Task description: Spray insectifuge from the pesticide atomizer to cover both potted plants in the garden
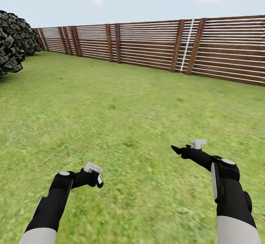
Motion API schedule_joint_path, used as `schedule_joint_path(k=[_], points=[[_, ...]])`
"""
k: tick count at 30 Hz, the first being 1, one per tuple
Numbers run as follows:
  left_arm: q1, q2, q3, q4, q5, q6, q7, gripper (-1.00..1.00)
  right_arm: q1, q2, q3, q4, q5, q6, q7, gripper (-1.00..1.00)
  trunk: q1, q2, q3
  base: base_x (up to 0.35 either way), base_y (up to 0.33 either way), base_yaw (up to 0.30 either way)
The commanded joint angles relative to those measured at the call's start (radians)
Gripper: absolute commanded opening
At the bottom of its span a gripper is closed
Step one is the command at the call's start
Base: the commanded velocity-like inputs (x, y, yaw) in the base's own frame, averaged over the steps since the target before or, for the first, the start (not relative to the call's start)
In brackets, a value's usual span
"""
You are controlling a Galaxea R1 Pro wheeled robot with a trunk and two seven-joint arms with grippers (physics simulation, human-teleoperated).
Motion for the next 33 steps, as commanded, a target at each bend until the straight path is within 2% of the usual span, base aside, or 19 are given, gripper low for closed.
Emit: schedule_joint_path(k=[1, 11, 33], points=[[-0.001, -0.001, 0.003, -0.002, -0.006, 0.004, -0.009, -1.00, -0.001, 0.001, -0.003, -0.001, 0.010, 0.002, 0.010, 1.00, 0.000, 0.000, 0.000, 0.348, 0.000, -0.252], [-0.001, -0.001, 0.003, -0.002, -0.006, 0.004, -0.009, -1.00, -0.001, 0.001, -0.003, -0.001, 0.010, 0.002, 0.010, 1.00, 0.000, 0.000, 0.004, 0.348, 0.000, -0.218], [-0.001, -0.001, 0.003, -0.002, -0.006, 0.004, -0.009, -1.00, -0.001, 0.001, -0.003, -0.001, 0.010, 0.002, 0.010, 1.00, 0.000, 0.000, 0.005, 0.348, 0.000, -0.005]])
